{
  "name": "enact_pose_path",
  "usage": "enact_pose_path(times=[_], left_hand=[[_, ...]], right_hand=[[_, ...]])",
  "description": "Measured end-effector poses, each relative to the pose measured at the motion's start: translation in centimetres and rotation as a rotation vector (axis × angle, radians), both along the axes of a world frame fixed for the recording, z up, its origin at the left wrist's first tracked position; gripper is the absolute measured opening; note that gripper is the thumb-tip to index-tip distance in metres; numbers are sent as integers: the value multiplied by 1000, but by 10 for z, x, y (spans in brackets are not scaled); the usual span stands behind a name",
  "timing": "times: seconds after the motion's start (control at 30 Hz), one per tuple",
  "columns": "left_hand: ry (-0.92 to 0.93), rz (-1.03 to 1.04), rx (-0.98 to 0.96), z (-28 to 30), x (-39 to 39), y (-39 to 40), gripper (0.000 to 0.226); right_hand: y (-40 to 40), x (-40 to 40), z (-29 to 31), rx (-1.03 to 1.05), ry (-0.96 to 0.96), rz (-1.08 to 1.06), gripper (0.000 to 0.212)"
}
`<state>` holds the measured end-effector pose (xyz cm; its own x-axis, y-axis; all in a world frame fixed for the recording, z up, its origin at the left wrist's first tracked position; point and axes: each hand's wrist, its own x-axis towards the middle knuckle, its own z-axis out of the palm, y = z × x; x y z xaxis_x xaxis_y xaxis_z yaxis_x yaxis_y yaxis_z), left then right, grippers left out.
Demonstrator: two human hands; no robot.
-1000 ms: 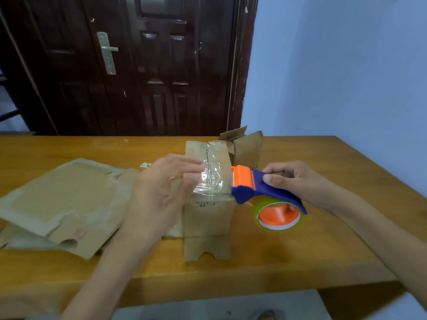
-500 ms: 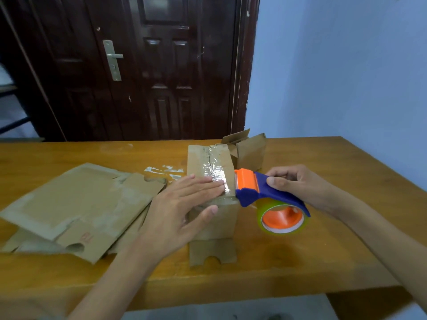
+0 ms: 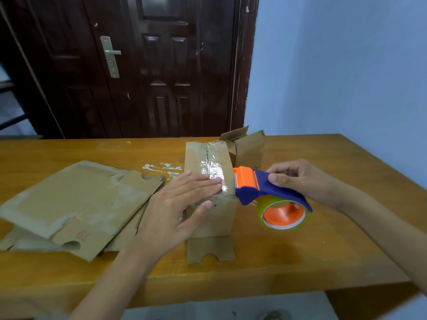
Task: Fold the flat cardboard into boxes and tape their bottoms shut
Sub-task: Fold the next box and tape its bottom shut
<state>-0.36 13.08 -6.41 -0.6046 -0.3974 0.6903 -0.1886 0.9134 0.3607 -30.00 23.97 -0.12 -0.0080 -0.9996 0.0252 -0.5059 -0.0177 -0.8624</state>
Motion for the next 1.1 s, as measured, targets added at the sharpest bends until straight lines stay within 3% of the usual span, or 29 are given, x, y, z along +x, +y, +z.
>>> enact_pose_path(times=[0.57, 0.77, 1.1], left_hand=[[5, 7, -2, -1, 0, 1, 34], [19, 2, 5, -1, -1, 2, 33], [28, 4, 27, -1, -1, 4, 34]], right_hand=[[5, 1, 2, -17, 2, 7, 39], [9, 0, 6, -34, -16, 14, 27], [10, 3, 4, -122, -43, -15, 31]])
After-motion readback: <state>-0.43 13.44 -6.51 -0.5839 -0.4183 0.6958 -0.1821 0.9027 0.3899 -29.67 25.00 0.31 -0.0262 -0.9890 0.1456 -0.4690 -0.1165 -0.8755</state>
